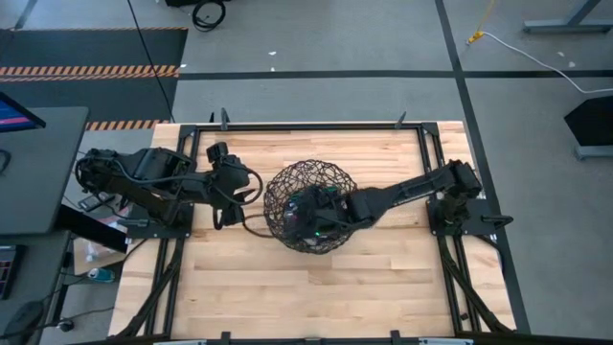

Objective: Pick and place USB-C Cables
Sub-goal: Put the gray charger cable into the black mesh basket

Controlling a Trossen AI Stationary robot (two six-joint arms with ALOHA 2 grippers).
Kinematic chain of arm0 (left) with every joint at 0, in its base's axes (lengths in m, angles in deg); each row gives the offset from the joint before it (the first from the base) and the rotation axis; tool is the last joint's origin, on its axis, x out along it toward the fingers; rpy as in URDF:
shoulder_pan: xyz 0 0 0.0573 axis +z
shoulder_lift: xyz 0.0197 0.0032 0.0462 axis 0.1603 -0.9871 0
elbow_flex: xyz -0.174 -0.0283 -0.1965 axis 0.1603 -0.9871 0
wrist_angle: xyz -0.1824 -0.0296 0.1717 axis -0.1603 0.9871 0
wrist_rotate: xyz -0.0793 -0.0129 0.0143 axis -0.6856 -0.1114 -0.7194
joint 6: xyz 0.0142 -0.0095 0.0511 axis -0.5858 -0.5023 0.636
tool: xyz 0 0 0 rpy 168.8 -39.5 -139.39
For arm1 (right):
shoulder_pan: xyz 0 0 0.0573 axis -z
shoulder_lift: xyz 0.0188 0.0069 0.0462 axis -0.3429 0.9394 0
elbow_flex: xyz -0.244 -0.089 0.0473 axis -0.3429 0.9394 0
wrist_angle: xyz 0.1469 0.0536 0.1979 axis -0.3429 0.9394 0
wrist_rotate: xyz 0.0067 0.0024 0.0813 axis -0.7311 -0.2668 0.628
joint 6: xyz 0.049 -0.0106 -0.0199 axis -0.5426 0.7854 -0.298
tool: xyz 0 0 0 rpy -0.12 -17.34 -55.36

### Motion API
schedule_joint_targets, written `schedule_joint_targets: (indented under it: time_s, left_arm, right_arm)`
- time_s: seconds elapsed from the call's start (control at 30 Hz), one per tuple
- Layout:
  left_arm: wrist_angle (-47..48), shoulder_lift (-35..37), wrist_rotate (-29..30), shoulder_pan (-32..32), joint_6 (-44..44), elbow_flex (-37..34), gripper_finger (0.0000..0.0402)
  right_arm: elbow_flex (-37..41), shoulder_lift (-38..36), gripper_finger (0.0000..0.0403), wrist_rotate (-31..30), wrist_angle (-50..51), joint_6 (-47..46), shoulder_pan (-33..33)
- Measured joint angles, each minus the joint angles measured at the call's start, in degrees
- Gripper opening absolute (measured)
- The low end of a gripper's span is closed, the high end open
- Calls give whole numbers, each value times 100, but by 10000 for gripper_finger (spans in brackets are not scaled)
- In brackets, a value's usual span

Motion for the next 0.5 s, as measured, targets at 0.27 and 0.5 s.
schedule_joint_targets:
  time_s: [0.27, 0.5]
  left_arm:
    - [-117, -2, -4, 0, -111, 4, 210]
    - [-225, -2, -3, 0, -109, 4, 210]
  right_arm:
    - [22, 217, 12, 767, 1143, -230, 495]
    - [208, 196, 12, 1255, 1621, 236, 759]
